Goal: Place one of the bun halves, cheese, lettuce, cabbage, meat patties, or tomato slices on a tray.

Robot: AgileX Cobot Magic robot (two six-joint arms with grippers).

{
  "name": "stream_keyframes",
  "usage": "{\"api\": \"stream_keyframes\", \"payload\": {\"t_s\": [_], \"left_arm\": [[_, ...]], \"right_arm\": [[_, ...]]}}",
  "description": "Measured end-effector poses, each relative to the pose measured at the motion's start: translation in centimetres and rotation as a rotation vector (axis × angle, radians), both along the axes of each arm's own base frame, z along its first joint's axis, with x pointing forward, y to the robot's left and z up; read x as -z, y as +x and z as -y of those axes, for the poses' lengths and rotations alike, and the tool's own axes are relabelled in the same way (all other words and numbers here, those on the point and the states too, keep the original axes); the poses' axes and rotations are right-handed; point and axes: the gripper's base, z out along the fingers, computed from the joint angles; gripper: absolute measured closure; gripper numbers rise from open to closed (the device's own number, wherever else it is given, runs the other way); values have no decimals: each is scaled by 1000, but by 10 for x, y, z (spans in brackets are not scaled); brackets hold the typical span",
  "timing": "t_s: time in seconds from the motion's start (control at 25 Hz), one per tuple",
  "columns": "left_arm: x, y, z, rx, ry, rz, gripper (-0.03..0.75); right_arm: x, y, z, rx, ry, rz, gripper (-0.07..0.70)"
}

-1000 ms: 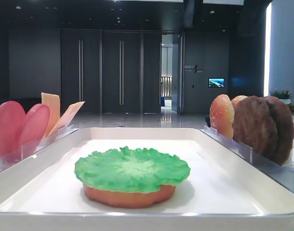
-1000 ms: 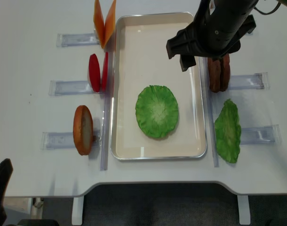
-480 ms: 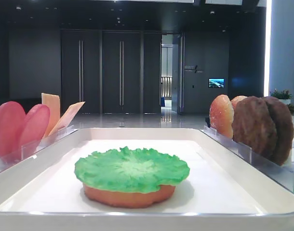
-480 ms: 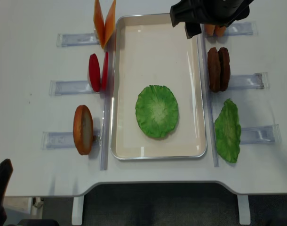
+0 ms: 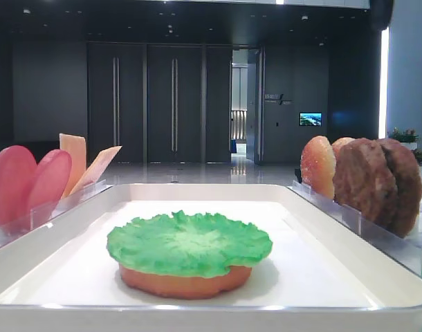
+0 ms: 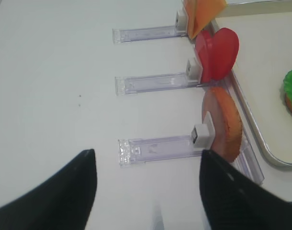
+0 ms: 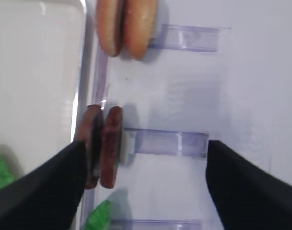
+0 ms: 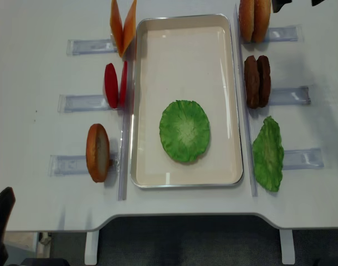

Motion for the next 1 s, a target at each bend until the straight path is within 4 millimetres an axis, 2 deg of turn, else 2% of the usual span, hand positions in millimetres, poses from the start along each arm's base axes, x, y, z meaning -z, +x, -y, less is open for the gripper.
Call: {"api": "stream_keyframes", "payload": {"t_s": [0.24,0.52,0.68,0.84,1.0], "left_arm": [[0,0,0,0,0,0,199],[0,0,0,0,0,0,199],[0,0,0,1,0,-1,199],[0,0,0,1,0,-1,199],[0,0,0,3,0,-1,199]], "right_arm": [[0,12,49,92,-24,0,136],[0,17,100,186,-49,-4,138],[0,16,111,208,-53,-7,139],[-1,16,110,198,-41,-5,139],[-2,2,110,195,-39,-6,139]]}}
